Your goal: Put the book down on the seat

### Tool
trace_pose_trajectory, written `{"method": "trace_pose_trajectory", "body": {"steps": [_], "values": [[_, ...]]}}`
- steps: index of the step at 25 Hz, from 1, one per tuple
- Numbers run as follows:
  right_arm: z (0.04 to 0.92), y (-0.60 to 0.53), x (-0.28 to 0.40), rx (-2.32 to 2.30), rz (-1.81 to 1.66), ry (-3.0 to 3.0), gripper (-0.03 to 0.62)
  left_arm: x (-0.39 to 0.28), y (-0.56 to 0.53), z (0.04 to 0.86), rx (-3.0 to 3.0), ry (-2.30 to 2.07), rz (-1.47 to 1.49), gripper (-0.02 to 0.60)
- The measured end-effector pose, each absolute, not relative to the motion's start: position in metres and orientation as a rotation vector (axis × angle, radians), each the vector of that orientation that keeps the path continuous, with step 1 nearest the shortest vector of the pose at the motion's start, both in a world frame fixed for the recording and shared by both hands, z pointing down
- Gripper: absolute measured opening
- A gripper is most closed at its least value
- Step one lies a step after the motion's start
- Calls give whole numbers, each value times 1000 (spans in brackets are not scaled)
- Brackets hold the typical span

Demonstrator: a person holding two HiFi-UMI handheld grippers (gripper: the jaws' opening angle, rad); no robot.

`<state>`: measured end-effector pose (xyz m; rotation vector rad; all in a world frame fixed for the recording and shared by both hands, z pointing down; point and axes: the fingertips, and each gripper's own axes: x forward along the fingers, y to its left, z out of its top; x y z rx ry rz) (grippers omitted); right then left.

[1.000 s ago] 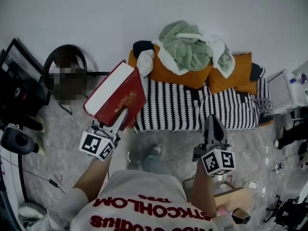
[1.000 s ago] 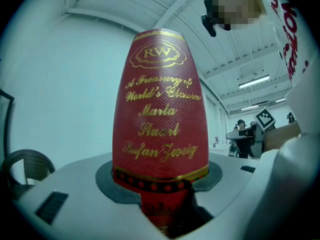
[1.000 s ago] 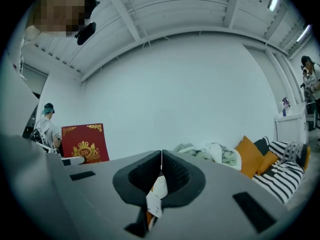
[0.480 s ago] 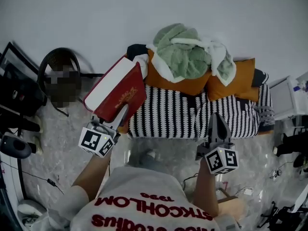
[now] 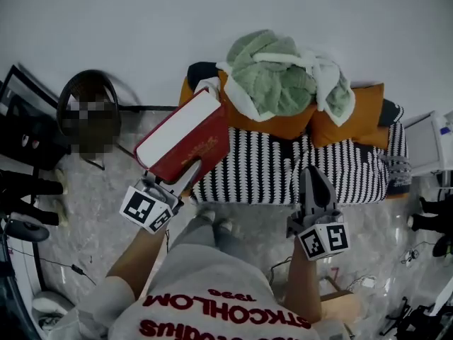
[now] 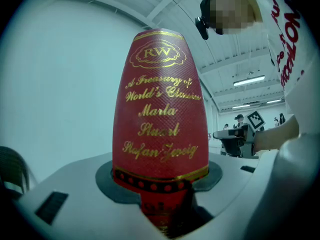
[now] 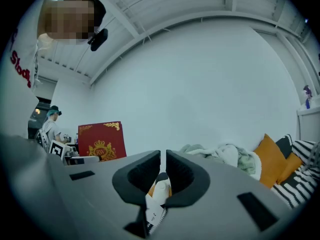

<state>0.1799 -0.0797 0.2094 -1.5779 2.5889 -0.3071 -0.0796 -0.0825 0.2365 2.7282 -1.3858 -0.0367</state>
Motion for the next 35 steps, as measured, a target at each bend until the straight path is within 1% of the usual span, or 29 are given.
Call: {"method": "trace_pose_trajectory", "body": {"steps": [9,10,12,13,17,20,25,31,32,34,35], "values": [[240,-96,137,-1386,-315,2762,39,-34,-100,266,2865,-1018,13,244],[246,-97,131,-1352,-328,2791,54,-29,-101,271,2872,-969,14,244],[262,-100,118,-1290,-362,2849,148,-19,-103,283,2874,-859,-2,244],[270,-101,113,-1261,-378,2875,176,-15,-104,288,2872,-800,-17,244],[298,-105,96,-1125,-401,2961,243,2,-103,313,2847,-509,-64,244],[315,-104,86,-981,-390,3005,272,7,-103,342,2783,-313,-66,244],[364,-117,83,-942,-456,3042,284,14,-113,391,2654,-103,-32,244],[420,-140,93,-1084,-620,2963,277,28,-137,460,2516,-81,70,244],[430,-144,96,-1108,-664,2946,225,30,-140,471,2493,-75,80,244],[452,-152,105,-1153,-752,2899,159,35,-146,491,2442,-54,83,244],[463,-155,109,-1170,-793,2879,152,37,-148,501,2423,-47,86,244]]}}
